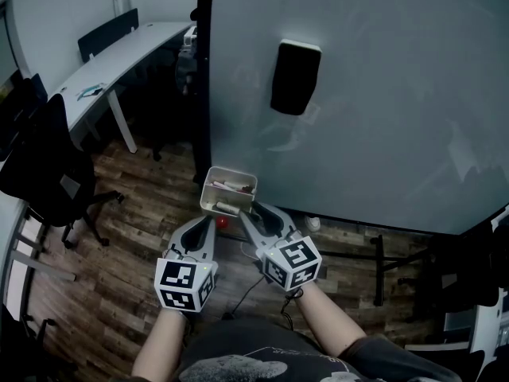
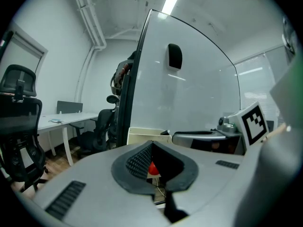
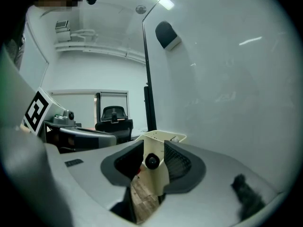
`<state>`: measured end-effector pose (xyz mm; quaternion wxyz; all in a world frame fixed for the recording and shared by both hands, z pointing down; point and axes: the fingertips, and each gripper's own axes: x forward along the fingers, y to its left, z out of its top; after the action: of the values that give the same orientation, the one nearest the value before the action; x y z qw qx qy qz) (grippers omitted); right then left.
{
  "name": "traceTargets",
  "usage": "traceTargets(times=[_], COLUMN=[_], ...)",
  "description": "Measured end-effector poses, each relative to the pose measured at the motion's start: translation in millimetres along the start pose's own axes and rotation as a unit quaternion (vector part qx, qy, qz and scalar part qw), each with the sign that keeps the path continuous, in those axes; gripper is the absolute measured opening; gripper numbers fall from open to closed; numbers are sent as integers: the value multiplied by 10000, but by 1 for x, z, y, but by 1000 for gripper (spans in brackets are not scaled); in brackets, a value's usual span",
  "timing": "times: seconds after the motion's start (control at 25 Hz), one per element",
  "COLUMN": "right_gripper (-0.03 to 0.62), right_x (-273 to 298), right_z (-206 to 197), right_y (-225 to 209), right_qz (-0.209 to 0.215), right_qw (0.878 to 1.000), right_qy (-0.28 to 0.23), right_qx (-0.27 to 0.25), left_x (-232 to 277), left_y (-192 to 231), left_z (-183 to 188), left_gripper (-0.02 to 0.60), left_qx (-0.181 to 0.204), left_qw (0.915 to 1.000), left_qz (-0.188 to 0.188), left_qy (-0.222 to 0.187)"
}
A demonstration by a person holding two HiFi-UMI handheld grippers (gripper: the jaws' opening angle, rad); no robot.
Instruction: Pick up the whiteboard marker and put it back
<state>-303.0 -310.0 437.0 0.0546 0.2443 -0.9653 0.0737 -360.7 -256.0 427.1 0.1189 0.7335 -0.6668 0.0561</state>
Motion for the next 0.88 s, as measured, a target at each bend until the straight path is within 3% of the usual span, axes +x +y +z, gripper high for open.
traceTargets(times=[0.44,0.64,0.88], right_gripper=[126,123,69], right_x=[-55,-99,-170], right_z=[7,5,1], right_y=[-20,-38,-64], right_qz=[-234,-298,-456], right_qw=[9991,9986,9978], right_qy=[-283,-352,-390], right_qx=[191,271,286], left_x=[-10,-12,-12], left_y=[-46,-92,-162], left_z=[0,-3,-10], left_gripper=[14,14,14], left_qx=[49,64,48], left_qw=[10000,9999,9998], left_qz=[43,-52,-200], left_qy=[-58,-69,-75])
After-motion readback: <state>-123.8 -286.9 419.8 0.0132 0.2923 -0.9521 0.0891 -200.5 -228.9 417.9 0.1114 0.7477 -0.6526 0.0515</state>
